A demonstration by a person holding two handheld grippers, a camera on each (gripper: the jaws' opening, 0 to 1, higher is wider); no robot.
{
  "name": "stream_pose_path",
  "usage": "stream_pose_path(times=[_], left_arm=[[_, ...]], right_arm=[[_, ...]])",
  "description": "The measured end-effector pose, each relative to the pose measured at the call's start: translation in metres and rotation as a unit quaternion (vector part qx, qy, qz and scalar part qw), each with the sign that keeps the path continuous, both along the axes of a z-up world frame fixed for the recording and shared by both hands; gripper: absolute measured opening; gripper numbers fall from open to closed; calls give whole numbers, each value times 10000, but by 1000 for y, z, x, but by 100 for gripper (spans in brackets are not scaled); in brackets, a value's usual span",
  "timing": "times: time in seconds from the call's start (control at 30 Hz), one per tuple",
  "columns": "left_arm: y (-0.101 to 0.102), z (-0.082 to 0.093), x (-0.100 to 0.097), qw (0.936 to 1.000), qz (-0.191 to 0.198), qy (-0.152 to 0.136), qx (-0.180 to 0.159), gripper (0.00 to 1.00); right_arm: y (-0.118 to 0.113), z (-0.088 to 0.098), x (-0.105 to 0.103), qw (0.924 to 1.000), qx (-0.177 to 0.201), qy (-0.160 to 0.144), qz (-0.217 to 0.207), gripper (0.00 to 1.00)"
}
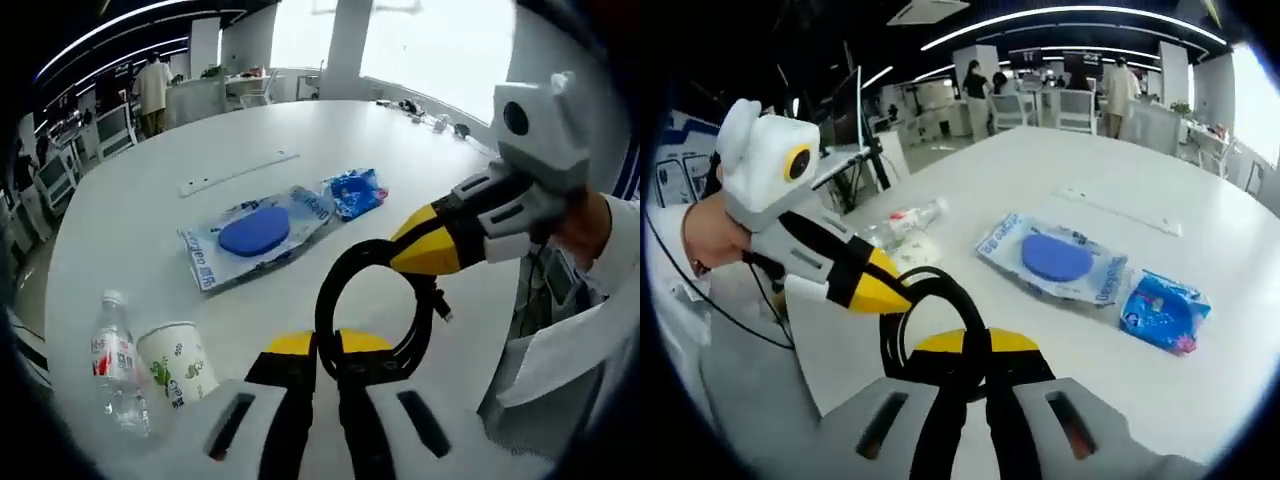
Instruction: Arrange the tabletop items into an orderly group along one side of the table until the central work area is clear of visible clutter.
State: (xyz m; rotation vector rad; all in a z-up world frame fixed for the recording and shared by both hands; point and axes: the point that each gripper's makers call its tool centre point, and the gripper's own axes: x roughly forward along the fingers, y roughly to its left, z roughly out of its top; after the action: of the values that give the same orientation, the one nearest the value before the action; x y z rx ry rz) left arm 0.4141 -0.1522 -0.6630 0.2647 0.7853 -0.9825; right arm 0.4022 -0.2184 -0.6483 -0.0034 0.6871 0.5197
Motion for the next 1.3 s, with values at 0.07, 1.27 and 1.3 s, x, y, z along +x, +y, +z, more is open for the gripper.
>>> stream_pose_path(times=[0.07,1.27,1.3], left_arm=[[-16,6,0,9999,-157,-22,-24,4],[-181,-40,22,9872,-1423,708,130,3],[-182,-44,23,9868,-1433,732,158,3]], right_arm=[[-15,6,-1,9999,2,-32,-121,2],[-172,-40,10,9881,59,483,-1457,2],[-173,-43,11,9877,83,525,-1472,2]])
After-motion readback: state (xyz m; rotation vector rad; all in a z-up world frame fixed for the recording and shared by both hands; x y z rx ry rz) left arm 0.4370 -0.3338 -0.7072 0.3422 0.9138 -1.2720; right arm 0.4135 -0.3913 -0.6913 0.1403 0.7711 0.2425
